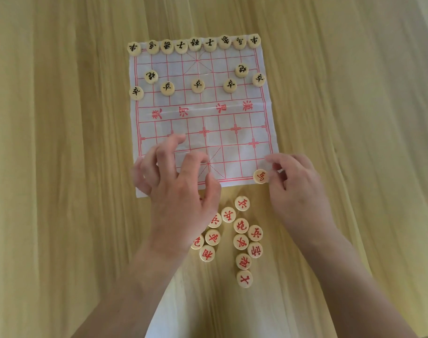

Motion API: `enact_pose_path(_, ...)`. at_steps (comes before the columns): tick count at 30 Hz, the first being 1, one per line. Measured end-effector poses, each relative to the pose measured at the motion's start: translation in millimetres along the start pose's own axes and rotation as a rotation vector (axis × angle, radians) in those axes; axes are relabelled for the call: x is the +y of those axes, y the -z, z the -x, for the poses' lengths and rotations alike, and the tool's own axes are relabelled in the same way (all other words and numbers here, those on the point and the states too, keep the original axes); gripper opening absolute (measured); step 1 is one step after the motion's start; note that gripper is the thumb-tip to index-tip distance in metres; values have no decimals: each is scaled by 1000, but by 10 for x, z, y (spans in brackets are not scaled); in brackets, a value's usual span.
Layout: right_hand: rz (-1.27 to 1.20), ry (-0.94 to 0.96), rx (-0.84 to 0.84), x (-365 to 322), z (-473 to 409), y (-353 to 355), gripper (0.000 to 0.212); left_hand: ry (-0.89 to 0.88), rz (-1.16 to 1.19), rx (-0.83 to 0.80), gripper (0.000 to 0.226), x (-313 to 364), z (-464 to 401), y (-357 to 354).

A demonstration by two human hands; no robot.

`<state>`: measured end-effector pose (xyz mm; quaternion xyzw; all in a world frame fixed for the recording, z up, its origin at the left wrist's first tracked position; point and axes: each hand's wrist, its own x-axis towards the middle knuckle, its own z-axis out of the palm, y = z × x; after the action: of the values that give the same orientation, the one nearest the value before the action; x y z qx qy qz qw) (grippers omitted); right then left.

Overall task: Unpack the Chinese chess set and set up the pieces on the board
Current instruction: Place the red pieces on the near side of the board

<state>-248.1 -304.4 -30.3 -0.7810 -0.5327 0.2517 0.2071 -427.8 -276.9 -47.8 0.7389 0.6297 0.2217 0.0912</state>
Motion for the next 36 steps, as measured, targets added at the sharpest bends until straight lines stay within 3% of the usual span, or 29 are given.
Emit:
enact_pose_path(10,38,22,6,-31,412,-11,27,-67,6,-79,18,-66,287,102)
enact_pose_path(19,36,-31,-71,-1,740,-55,15,-81,27,-217,15,-190,656,214)
enact_pose_path(26,227,-69,-159,-155,736,-125,28,-7,51,-207,16,-208,618,353)
enact_pose_path(31,306,-66,-180,-192,728,-171,23,20,35,-214,15,-249,580,416)
enact_pose_path(36,238,-18,-145,-207,758,-162,9,89,32,-234,10,-241,595,402)
